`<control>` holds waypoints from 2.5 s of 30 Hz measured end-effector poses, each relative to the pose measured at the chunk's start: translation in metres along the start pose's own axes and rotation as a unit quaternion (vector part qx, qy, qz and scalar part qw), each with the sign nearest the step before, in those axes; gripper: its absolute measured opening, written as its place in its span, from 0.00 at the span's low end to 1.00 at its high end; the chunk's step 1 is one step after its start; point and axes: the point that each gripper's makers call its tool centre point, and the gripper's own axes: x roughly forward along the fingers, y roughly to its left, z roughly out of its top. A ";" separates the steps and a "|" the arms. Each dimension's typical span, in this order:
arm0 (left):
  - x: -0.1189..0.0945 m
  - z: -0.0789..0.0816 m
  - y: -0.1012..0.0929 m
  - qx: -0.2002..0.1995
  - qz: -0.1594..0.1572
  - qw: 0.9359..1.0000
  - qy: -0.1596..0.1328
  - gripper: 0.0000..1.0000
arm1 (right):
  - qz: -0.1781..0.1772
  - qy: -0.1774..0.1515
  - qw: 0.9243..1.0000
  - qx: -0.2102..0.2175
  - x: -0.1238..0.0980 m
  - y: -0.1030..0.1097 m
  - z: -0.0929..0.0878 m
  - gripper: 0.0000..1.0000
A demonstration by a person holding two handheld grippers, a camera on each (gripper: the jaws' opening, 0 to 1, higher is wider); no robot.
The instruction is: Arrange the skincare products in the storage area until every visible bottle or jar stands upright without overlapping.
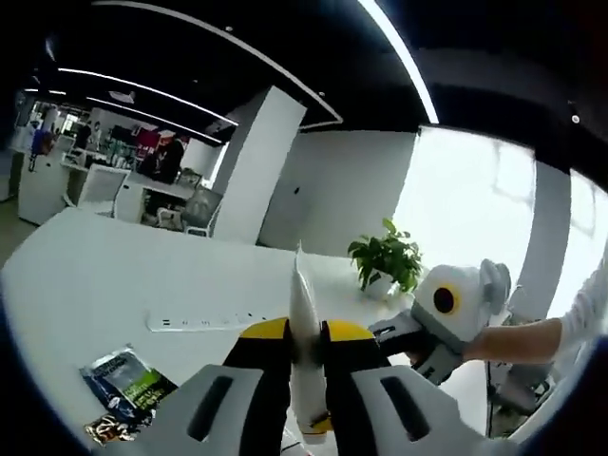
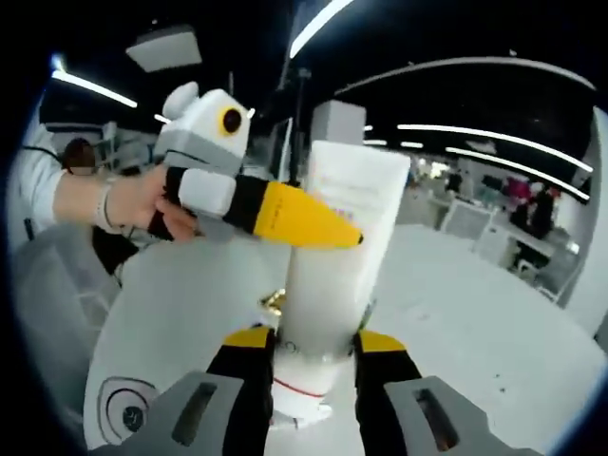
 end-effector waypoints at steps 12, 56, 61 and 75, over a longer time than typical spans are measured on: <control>-0.018 0.015 -0.008 0.057 -0.021 0.998 0.013 0.05 | -0.021 -0.013 1.000 -0.015 -0.025 -0.012 0.027 0.20; -0.084 -0.052 -0.080 0.115 -0.227 0.965 0.061 0.06 | 0.215 0.045 0.974 -0.052 -0.049 0.083 0.071 0.00; -0.080 -0.070 -0.077 0.100 -0.228 0.966 0.073 0.06 | 0.218 0.082 0.971 -0.060 -0.043 0.089 0.054 0.00; -0.077 -0.089 -0.070 0.094 -0.220 0.967 0.087 0.06 | 0.224 0.119 0.965 -0.069 -0.037 0.092 0.033 0.00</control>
